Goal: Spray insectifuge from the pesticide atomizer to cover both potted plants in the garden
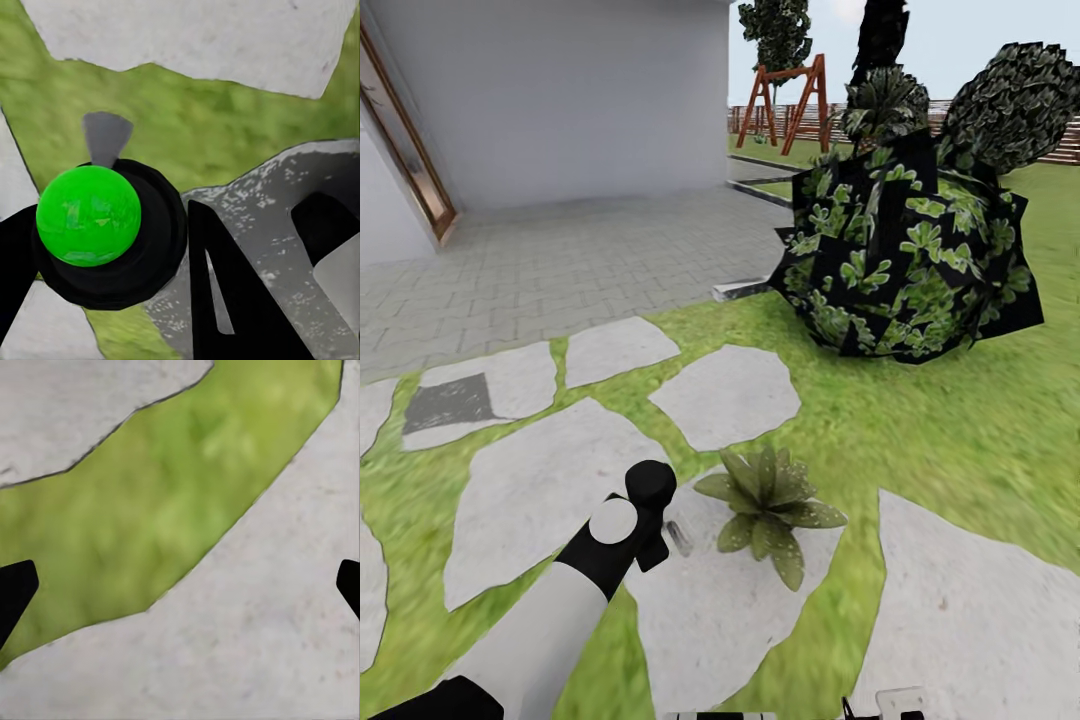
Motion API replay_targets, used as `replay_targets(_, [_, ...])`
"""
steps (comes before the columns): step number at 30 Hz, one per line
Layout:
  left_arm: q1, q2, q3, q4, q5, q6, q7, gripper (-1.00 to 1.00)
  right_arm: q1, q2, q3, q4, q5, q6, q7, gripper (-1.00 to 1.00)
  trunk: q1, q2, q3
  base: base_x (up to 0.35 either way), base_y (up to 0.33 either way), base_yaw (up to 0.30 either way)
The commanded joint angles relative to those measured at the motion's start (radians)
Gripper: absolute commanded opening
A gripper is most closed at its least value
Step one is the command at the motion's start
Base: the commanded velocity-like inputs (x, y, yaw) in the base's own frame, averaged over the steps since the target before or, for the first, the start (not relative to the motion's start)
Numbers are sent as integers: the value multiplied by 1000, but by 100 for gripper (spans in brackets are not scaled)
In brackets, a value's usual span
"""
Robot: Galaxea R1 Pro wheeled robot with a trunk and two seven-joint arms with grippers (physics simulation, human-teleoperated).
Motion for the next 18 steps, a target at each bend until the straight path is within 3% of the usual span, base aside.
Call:
replay_targets(1, [0,0,-2,-1,-10,11,-10,-100,-1,0,8,1,4,-2,-10,100,0,0,-1,42,303,-253])
replay_targets(10, [-10,-3,-7,-6,-10,9,-10,-100,-1,0,8,1,4,-2,-10,100,0,0,-1,5,303,-295])
replay_targets(18, [-135,-18,-16,-1,-11,2,-10,-100,-1,0,8,0,4,-2,-10,100,0,0,-1,0,263,-300])
